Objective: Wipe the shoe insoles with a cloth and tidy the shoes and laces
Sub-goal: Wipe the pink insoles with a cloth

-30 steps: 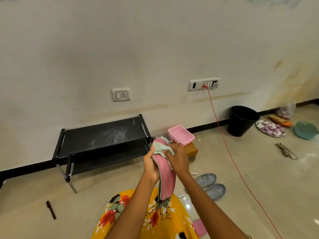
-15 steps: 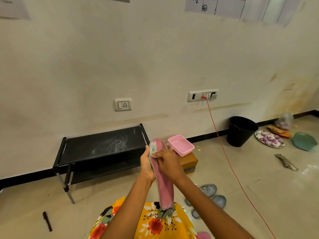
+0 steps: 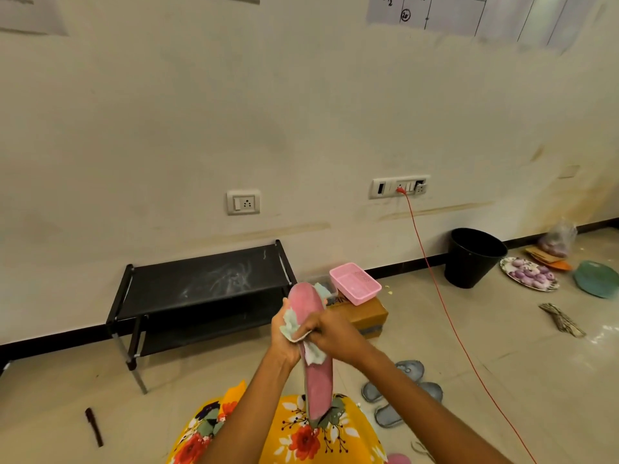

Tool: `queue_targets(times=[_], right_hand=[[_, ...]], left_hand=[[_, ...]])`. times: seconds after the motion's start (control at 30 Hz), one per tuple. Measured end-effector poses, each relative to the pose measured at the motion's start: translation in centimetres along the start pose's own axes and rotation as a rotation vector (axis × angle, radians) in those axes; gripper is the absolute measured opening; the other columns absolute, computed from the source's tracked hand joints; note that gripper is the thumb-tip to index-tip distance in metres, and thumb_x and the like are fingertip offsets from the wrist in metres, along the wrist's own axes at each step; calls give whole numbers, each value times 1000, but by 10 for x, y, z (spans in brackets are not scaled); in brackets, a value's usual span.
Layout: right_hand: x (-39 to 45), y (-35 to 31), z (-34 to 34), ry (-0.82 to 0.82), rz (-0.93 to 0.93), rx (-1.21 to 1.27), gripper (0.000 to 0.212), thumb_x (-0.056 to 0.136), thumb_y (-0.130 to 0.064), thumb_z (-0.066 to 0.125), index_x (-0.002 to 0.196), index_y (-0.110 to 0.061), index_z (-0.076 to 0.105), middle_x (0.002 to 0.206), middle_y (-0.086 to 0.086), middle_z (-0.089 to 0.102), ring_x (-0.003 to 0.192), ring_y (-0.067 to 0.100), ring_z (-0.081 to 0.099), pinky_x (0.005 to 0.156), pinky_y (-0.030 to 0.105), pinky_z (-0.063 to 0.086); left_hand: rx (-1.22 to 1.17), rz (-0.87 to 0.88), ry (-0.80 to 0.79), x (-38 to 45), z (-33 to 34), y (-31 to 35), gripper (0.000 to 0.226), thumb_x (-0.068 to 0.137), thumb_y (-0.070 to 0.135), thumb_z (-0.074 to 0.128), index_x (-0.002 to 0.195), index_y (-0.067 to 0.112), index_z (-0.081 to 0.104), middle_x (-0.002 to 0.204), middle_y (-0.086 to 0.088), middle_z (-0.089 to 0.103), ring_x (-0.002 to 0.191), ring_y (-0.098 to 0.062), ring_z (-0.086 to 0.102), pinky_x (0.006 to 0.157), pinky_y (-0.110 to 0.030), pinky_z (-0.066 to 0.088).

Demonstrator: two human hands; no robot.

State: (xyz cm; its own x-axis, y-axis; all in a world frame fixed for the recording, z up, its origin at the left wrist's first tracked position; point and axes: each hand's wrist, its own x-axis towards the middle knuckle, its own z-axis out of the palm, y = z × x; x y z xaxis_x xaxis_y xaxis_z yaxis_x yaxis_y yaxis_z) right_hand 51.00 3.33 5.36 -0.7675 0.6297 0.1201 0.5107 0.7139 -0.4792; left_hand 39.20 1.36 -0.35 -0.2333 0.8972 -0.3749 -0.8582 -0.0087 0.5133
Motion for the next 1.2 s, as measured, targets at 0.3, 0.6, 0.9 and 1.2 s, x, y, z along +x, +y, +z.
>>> queue_targets(times=[0.3, 0.6, 0.9, 1.2], right_hand=[[13, -1, 8, 228, -12, -55, 26, 94, -12, 49, 117, -13, 62, 111, 10, 62, 102, 23, 60, 88, 28, 50], [31, 17, -8, 159, -21, -188, 27, 95, -16, 48, 120, -13, 58, 111, 11, 63, 99, 25, 61, 87, 35, 52], [11, 1, 11, 53, -207, -193, 34, 96, -14, 43, 127, -17, 56, 126, 8, 56, 116, 23, 51, 98, 32, 41], [16, -15, 20, 77, -167, -147, 29, 95, -15, 47, 122, -16, 58, 120, 8, 60, 108, 20, 57, 97, 30, 45]], left_hand=[[58, 43, -12, -5, 23, 9, 46, 98, 42, 36, 114, 7, 61, 92, -15, 68, 86, -27, 63, 81, -40, 53], [56, 6, -39, -14, 22, -4, 47, 101, 40, 29, 114, 7, 60, 94, -16, 71, 83, -26, 69, 69, -36, 58], [40, 54, 70, -4, 22, 18, 38, 97, 25, 44, 112, -7, 58, 102, -26, 65, 88, -36, 65, 90, -47, 48], [9, 96, 54, -10, 11, 24, 42, 99, 32, 37, 115, 0, 59, 114, -25, 61, 107, -37, 59, 98, -46, 46]])
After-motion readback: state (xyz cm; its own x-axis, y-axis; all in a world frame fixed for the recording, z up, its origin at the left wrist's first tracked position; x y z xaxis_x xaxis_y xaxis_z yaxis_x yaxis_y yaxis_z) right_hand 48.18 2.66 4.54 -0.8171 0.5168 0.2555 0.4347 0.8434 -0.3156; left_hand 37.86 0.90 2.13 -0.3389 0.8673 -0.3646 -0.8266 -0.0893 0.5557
